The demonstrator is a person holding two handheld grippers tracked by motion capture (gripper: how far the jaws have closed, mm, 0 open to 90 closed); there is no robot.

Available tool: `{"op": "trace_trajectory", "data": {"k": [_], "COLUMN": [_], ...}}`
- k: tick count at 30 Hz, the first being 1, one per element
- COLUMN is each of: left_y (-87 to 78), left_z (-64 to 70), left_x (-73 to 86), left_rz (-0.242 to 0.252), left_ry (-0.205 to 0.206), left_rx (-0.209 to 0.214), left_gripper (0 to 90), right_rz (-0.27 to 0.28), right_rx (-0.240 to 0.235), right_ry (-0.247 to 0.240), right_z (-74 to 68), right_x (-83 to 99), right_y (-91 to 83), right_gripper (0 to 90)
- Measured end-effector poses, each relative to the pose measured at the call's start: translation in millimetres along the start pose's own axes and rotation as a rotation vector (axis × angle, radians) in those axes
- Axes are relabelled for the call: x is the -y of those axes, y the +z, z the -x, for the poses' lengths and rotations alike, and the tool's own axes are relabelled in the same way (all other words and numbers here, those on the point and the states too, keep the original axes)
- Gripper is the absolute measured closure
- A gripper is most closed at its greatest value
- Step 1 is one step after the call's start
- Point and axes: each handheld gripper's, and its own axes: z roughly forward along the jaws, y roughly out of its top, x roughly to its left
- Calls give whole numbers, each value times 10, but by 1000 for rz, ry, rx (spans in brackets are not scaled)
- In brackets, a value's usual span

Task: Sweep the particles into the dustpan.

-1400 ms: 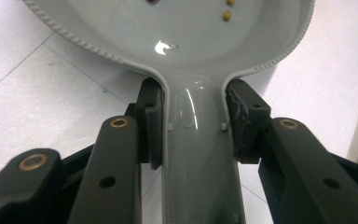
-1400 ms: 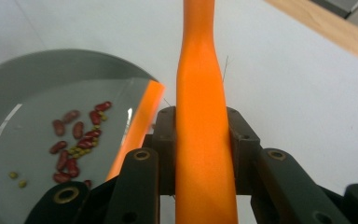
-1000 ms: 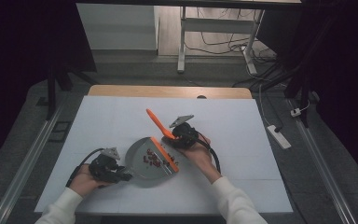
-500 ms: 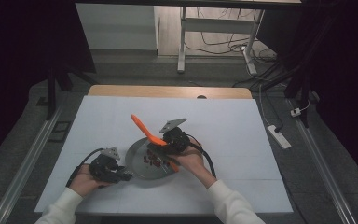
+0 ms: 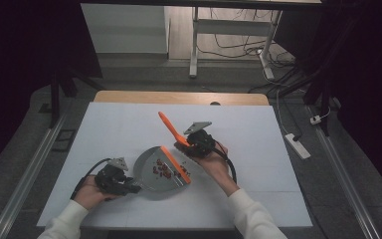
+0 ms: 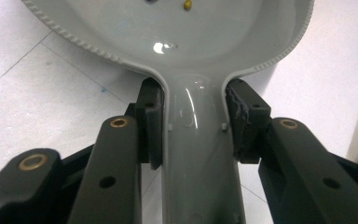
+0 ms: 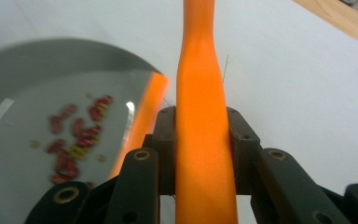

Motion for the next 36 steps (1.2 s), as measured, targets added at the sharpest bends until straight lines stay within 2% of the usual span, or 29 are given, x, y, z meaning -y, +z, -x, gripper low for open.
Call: {"op": "trace_trajectory", "data": {"k": [2, 5, 12, 23, 26, 29, 32, 34, 36], "left_y": [-2, 0, -27, -42, -42, -39, -38, -37, -36], "left_z": [2, 12, 21, 35, 40, 44, 51, 52, 49], "left_x": [1, 3, 15, 35, 34, 33, 31, 32, 33], "left_rz": [0, -7, -4, -12, -11, -13, -14, -14, -16], "left_ry": [0, 0, 6, 9, 10, 12, 13, 12, 13], "left_rx": [0, 5, 12, 17, 17, 17, 15, 15, 16], "left_gripper": [610, 611, 611, 611, 611, 610, 611, 610, 610], "right_rz": [-18, -31, -47, -45, -41, -40, -38, -39, -23], "right_rx": [3, -16, -8, -33, -33, -34, -60, -60, -108], "right_ry": [13, 50, 48, 42, 40, 18, 15, 12, 28], "right_z": [24, 37, 26, -36, -95, -168, -249, -320, -365], "right_x": [36, 127, 266, 260, 264, 263, 256, 247, 242], "right_y": [16, 11, -83, -73, -74, -77, -77, -77, -73], "right_gripper": [696, 695, 696, 695, 695, 694, 693, 694, 694]}}
